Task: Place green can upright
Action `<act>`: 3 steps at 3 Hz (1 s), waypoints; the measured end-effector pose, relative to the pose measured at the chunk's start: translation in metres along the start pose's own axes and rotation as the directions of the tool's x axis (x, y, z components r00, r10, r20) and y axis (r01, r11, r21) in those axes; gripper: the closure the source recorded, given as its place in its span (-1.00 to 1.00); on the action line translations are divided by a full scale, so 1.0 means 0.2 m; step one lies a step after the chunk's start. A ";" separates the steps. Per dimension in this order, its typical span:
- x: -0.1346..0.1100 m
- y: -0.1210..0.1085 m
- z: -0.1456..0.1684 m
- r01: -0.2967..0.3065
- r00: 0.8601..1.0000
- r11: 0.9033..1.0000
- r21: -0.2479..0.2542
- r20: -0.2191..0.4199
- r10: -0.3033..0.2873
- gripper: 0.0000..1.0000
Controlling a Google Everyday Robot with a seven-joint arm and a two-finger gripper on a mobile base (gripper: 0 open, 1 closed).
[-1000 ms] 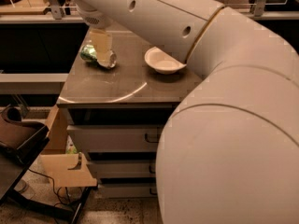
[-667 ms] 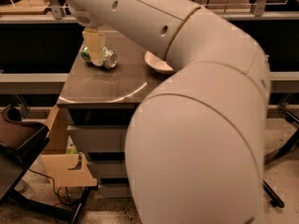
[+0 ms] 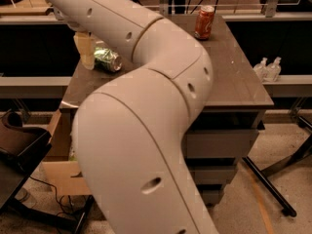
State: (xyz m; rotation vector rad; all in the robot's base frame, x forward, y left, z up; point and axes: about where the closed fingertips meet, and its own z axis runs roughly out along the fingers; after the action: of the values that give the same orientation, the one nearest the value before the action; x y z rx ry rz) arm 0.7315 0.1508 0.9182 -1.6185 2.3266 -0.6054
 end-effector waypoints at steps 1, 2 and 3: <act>-0.06 0.00 0.08 -0.022 1.000 0.999 -0.028 -0.005 0.022 -1.00; -0.08 0.00 0.16 -0.063 0.998 0.996 -0.059 -0.007 0.062 -1.00; -0.08 0.00 0.22 -0.116 0.993 0.990 -0.085 -0.014 0.115 -1.00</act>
Offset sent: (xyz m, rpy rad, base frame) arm 0.0008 -0.0159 -0.0363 -0.0220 0.1892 -0.1793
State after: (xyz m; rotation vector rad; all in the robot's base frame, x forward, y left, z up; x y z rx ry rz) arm 0.7562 0.1571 0.8793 -1.5059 2.4641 -0.4953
